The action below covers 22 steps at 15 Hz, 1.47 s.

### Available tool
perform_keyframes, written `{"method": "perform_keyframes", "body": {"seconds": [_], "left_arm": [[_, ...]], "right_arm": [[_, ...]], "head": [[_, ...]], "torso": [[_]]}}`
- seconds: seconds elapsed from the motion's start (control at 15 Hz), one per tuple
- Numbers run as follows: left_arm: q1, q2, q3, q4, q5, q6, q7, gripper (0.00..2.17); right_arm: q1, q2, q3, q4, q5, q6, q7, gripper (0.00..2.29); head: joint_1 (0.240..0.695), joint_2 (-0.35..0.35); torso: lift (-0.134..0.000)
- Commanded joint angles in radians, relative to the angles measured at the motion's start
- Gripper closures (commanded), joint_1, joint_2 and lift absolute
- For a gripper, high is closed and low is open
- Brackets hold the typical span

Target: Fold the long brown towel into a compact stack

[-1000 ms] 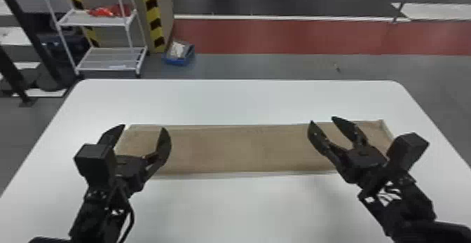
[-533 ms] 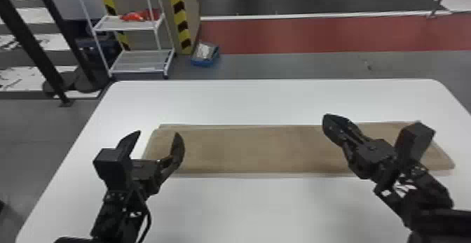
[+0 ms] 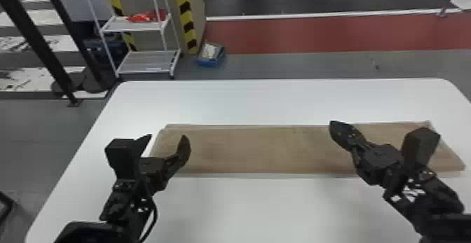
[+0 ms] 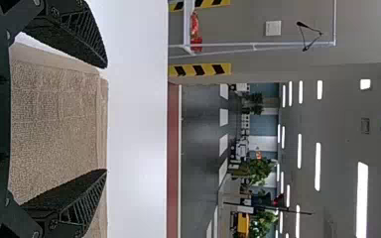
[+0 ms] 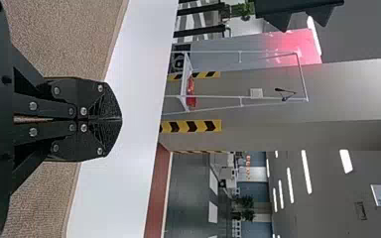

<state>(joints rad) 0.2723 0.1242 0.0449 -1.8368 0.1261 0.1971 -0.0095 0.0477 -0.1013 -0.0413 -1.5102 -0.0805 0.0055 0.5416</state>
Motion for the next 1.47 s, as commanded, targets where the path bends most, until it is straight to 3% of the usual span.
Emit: {"method": "perform_keyframes", "body": {"seconds": [0.0,0.73,0.93,1.4], "left_arm": [[-0.036,0.002,0.003,0.011,0.000,0.084,-0.004,0.15],[-0.116,0.005,0.066,0.111,-0.013,0.146,-0.047,0.21],[-0.120,0.008,0.069,0.129,-0.019,0.149,-0.055,0.33],[-0.170,0.009,0.067,0.162,-0.049,0.238,-0.075,0.33]], "right_arm": [[-0.002,-0.001,0.001,0.002,0.002,0.000,0.001,1.60],[-0.005,-0.009,-0.005,0.004,0.010,0.003,0.003,1.60],[-0.006,-0.009,-0.002,0.010,0.016,0.003,0.003,1.60],[0.006,-0.009,-0.012,0.008,0.007,-0.003,0.023,1.60]], "head": [[0.695,0.102],[0.695,0.117],[0.695,0.133],[0.695,0.137]], "torso": [[-0.125],[-0.125],[-0.125],[-0.125]]}}
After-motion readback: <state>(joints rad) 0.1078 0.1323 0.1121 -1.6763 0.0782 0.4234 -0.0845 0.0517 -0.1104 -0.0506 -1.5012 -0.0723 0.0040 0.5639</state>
